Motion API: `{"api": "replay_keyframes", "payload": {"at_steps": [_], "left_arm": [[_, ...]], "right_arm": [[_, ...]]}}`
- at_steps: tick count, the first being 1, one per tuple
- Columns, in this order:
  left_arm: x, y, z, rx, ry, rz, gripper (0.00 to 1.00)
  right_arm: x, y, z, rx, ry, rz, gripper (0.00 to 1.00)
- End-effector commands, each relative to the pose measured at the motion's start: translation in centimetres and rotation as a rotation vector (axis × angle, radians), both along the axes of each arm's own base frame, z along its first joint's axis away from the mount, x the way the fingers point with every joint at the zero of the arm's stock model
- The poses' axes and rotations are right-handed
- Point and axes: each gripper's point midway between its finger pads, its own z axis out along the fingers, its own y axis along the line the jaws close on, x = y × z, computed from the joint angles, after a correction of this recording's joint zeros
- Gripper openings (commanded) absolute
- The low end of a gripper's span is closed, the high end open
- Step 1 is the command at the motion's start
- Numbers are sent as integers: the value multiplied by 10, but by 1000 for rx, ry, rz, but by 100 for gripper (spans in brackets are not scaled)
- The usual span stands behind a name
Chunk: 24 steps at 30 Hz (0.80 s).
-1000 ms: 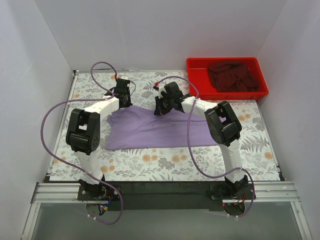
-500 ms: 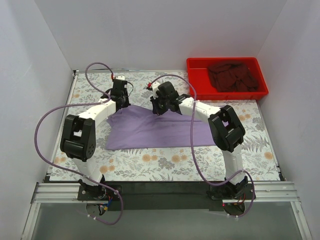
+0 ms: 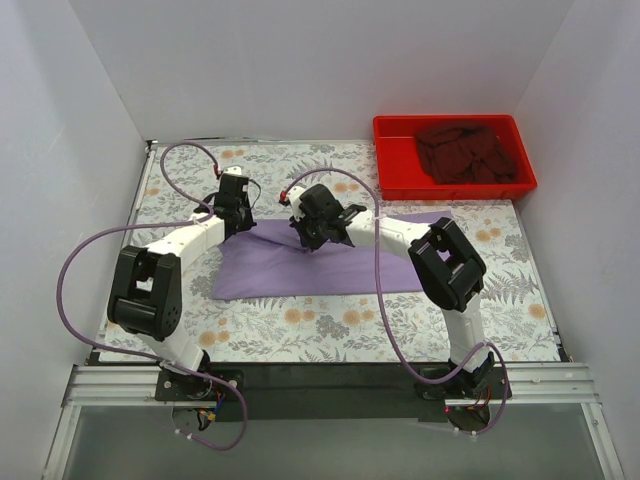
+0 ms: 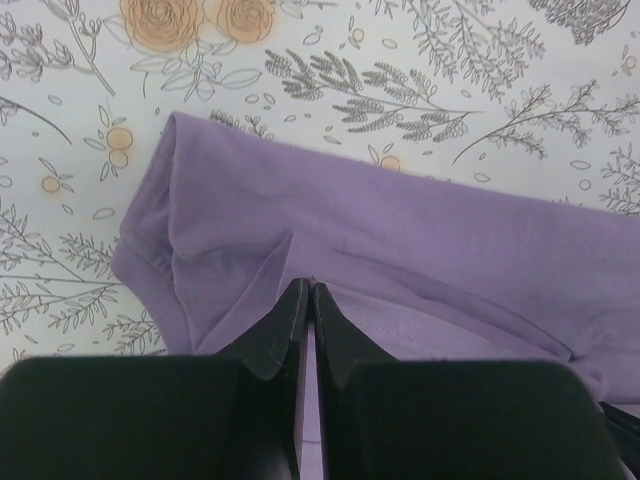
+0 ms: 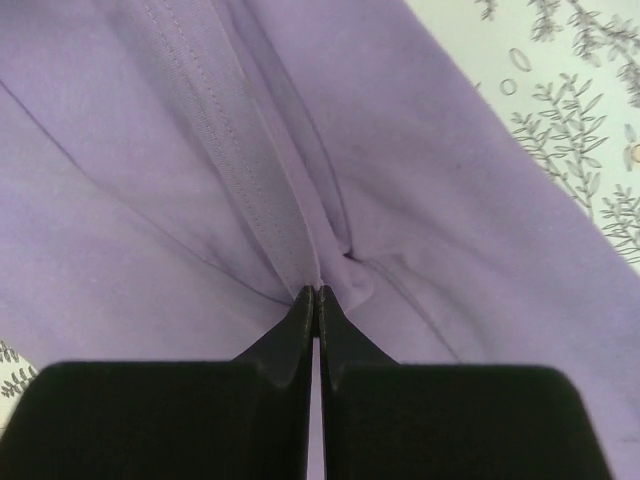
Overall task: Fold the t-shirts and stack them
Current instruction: Fold the tshirt
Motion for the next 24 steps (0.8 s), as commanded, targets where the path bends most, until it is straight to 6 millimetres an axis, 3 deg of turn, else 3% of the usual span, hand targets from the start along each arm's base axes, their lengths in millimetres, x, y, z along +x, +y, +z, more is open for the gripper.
{"api": "replay_keyframes", "payload": {"at_steps": [1, 6, 12, 19, 22, 24], "left_arm": [[-7, 3, 14, -31, -39, 20, 0], [-20, 4, 1, -60, -1, 65, 0], [-39, 12, -5, -78, 34, 137, 11], [-53, 13, 24, -129, -33, 160, 40], [-68, 13, 35, -162, -58, 153, 62], [-77, 14, 36, -189, -54, 176, 70]], "right_arm": [[-4, -1, 18, 6, -38, 10, 1], [-14, 0, 6, 8, 9, 25, 4], [-31, -1, 8, 31, 46, 59, 18], [-57, -2, 33, 116, 98, 104, 26], [-70, -10, 37, 131, 116, 111, 27], [-77, -22, 36, 121, 118, 90, 30]]}}
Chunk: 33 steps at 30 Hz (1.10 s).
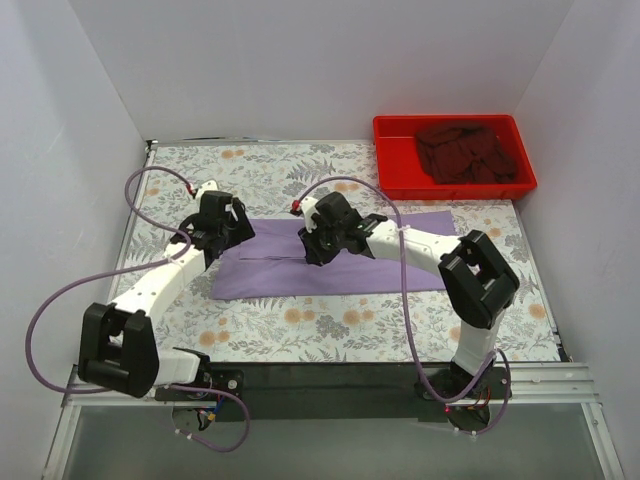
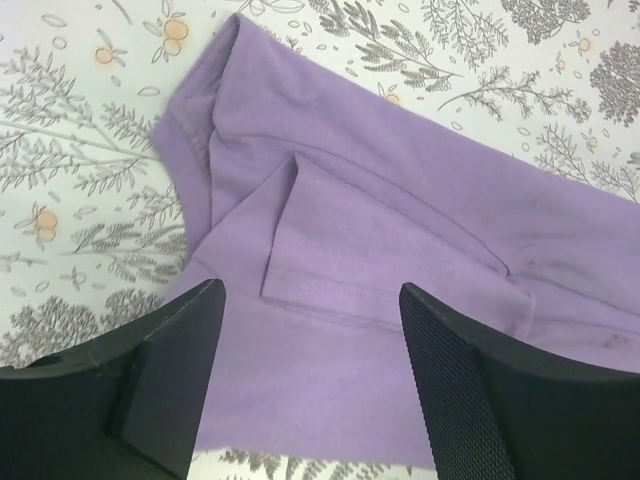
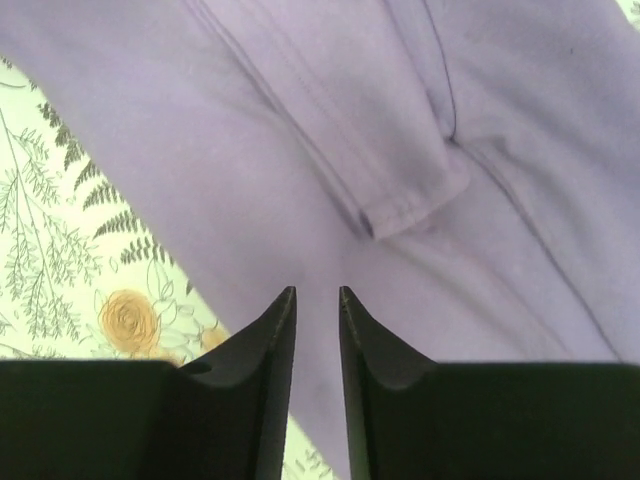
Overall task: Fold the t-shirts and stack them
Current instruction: Fold the tshirt
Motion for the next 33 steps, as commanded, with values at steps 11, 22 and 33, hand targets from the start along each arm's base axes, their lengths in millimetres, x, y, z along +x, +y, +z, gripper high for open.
{"api": "replay_keyframes", "payload": {"at_steps": [11, 22, 33], "left_arm": [[-76, 2, -51, -175, 167, 152, 56], [-58, 22, -109, -197, 362, 297, 51], [76, 43, -100, 39, 321, 171, 55]], "right_arm": [[13, -167, -25, -149, 73, -533, 46], [-32, -208, -69, -217, 226, -568, 47], [-130, -146, -65, -150, 439, -314, 46]]}}
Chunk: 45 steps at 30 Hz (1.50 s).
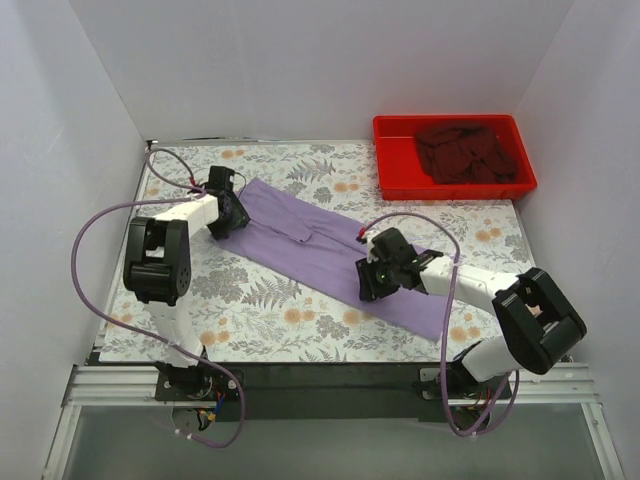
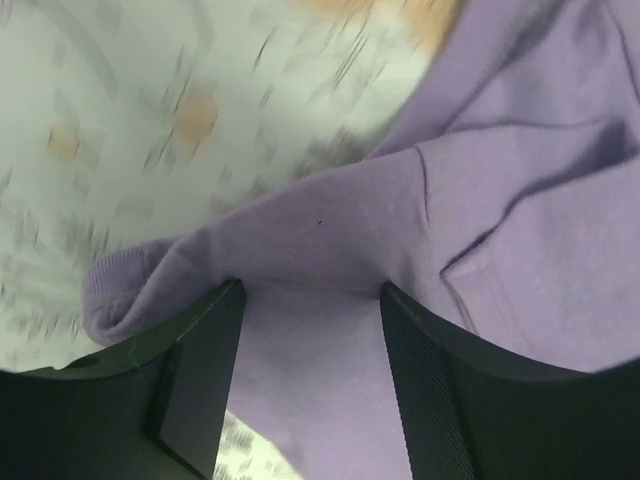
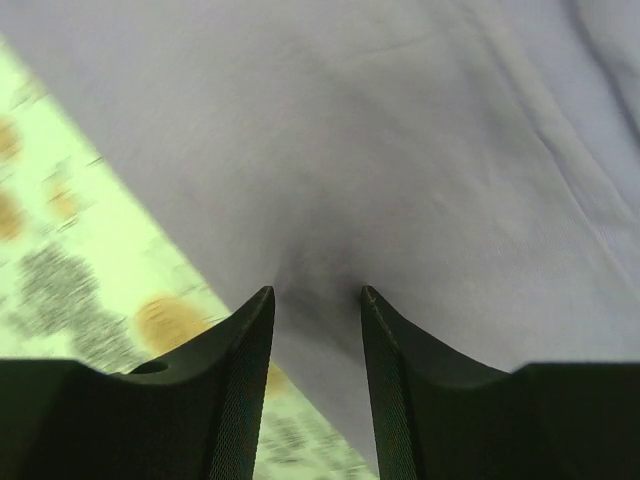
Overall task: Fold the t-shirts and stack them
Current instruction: Fold the tshirt
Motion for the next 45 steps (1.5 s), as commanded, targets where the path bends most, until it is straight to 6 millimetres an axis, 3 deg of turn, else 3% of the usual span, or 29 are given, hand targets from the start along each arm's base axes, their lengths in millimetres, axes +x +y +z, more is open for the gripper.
{"api": "replay_keyframes", "payload": {"at_steps": [1, 2, 5, 6, 8, 11, 13, 16, 18, 22, 26, 30, 35, 41, 45], "left_arm": [[36, 19, -4, 142, 6, -71, 57], [58, 18, 1, 155, -20, -73, 57], [83, 18, 13, 207, -58, -88, 58], [97, 15, 26, 216, -97, -88, 59], [104, 12, 42, 222, -135, -90, 63], [102, 5, 74, 213, -202, -85, 68], [89, -1, 96, 235, -240, -79, 68], [65, -21, 117, 213, -286, -76, 68], [50, -41, 117, 169, -293, -73, 68], [18, -66, 101, 67, -247, -95, 66], [-2, -69, 72, 70, -176, -105, 62], [-8, -68, 39, 81, -102, -105, 57], [-2, -70, 12, 97, -69, -109, 46], [14, -65, -14, 175, -32, -136, 45], [37, -66, -27, 237, -30, -184, 46]], "right_arm": [[-77, 34, -2, 56, 225, 135, 46], [-91, 53, 3, 77, 235, 194, 46], [-98, 101, 32, 193, 181, 298, 46], [-95, 108, 39, 210, 170, 305, 46], [-84, 120, 59, 241, 115, 310, 46], [-67, 113, 70, 188, 19, 305, 48], [-61, 100, 65, 112, -21, 312, 49], [-70, 73, 47, 7, -2, 344, 48], [-74, 59, 37, -43, 2, 348, 48], [-84, 41, 30, -84, 14, 378, 47], [-94, 38, 30, -65, 28, 422, 47], [-103, 39, 24, -53, 67, 460, 47], [-109, 42, 18, -45, 90, 489, 47], [-118, 51, 5, -37, 133, 514, 47], [-121, 73, 2, 6, 167, 530, 47]]}}
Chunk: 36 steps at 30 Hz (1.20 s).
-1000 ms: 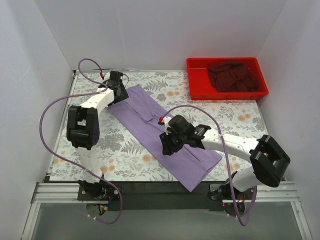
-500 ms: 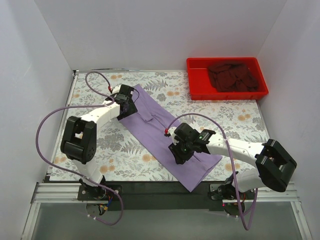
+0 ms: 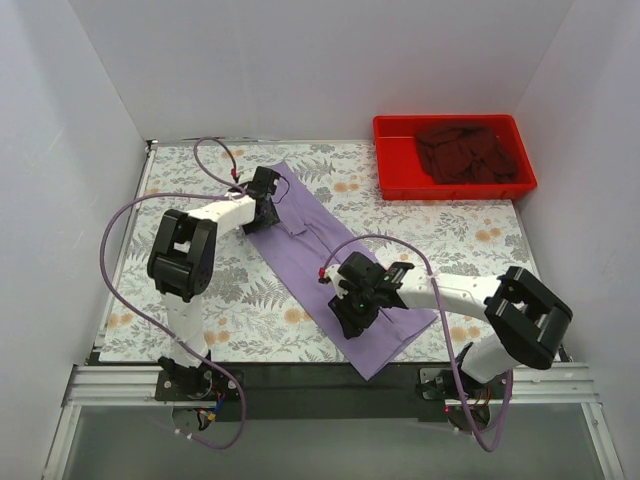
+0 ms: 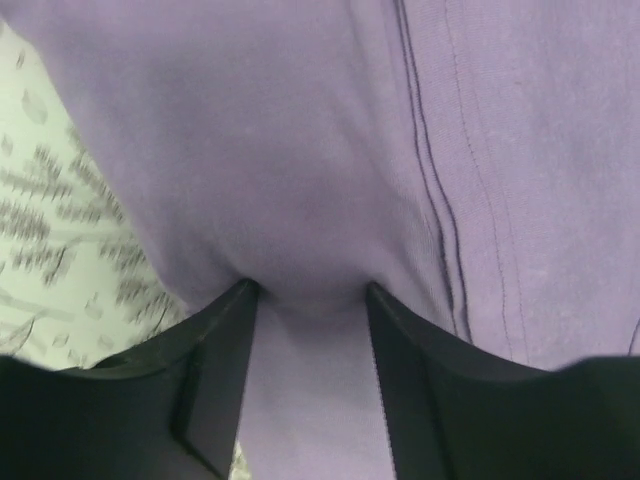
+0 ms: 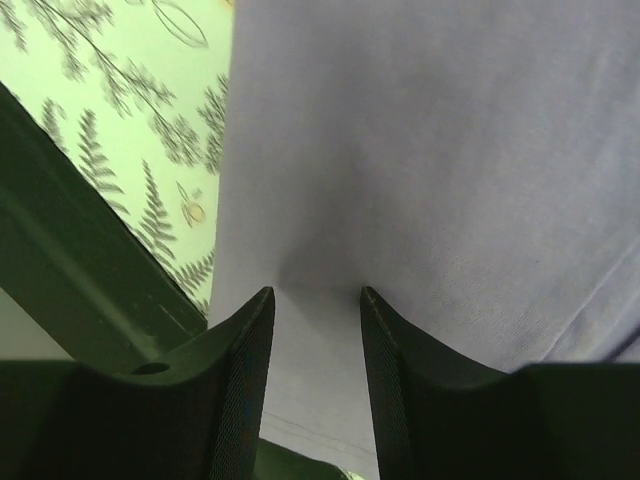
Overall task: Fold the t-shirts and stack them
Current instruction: Fold the tshirt
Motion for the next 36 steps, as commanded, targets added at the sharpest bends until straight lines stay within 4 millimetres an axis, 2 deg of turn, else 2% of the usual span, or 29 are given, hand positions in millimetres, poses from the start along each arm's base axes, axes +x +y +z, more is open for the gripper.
{"api": "replay_keyframes", "payload": {"at_steps": [1, 3, 4, 5, 6, 7, 9, 10, 11, 13, 15, 17, 18, 20, 21, 22, 23, 24, 25, 26, 27, 28, 29, 30, 31, 32, 33, 34, 36], "left_arm": [[20, 6, -25, 87, 9, -33, 50], [39, 1, -30, 96, -4, -50, 54], [45, -2, -33, 101, -4, -60, 56], [65, -9, -20, 93, -45, -84, 58], [70, -11, -33, 102, -26, -98, 59], [80, -16, -31, 98, -38, -115, 60], [102, -27, -31, 91, -67, -151, 66], [108, -30, -30, 88, -73, -165, 67], [115, -35, -32, 80, -81, -196, 71], [128, -41, -32, 74, -105, -215, 73], [137, -46, -27, 73, -128, -236, 75], [145, -47, -15, 69, -158, -237, 75], [147, -50, -6, 56, -177, -233, 75], [148, -52, 24, 27, -224, -222, 79], [146, -55, 33, 5, -237, -215, 81], [144, -55, 57, -17, -270, -213, 81], [141, -56, 68, -33, -285, -212, 82], [138, -57, 79, -46, -299, -212, 82], [134, -60, 93, -76, -317, -213, 82], [125, -60, 113, -99, -341, -215, 82], [119, -60, 127, -118, -357, -218, 82], [111, -61, 134, -145, -363, -207, 82], [97, -60, 129, -156, -339, -208, 82], [84, -62, 157, -197, -374, -218, 82], [73, -63, 161, -224, -365, -230, 82], [56, -72, 166, -290, -344, -251, 82], [32, -71, 167, -315, -324, -268, 82], [18, -72, 170, -331, -318, -274, 82], [-26, -73, 163, -354, -274, -276, 82]], "right_arm": [[-1, 30, 3, 72, 39, 15, 47], [1, 42, -2, 62, 63, 5, 47], [10, 58, 7, 91, 48, 6, 47], [13, 64, 0, 76, 60, 1, 47], [16, 73, 2, 84, 67, -7, 47], [25, 89, 11, 113, 55, -7, 47], [30, 103, 2, 99, 75, -25, 48], [39, 117, 2, 105, 72, -37, 48], [43, 122, 1, 104, 73, -47, 48], [51, 132, 0, 104, 68, -68, 48], [61, 147, 12, 135, 45, -71, 48], [66, 156, 24, 157, 32, -59, 48], [65, 152, 26, 141, 38, -58, 49], [67, 147, 40, 141, 4, -54, 52], [67, 141, 43, 129, -11, -60, 52], [68, 133, 57, 137, -42, -73, 54], [69, 125, 62, 131, -61, -86, 56], [67, 109, 55, 93, -75, -109, 56], [68, 100, 72, 121, -104, -122, 58], [68, 93, 76, 126, -115, -137, 59], [64, 75, 65, 89, -117, -156, 60], [67, 65, 78, 113, -142, -183, 64], [66, 53, 76, 101, -144, -200, 67], [66, 44, 75, 97, -148, -217, 70], [65, 25, 70, 84, -146, -253, 72], [65, 15, 67, 77, -143, -274, 74], [65, 6, 64, 71, -135, -307, 74], [65, -11, 55, 52, -118, -346, 73], [60, -25, 48, 45, -80, -377, 70]]}}
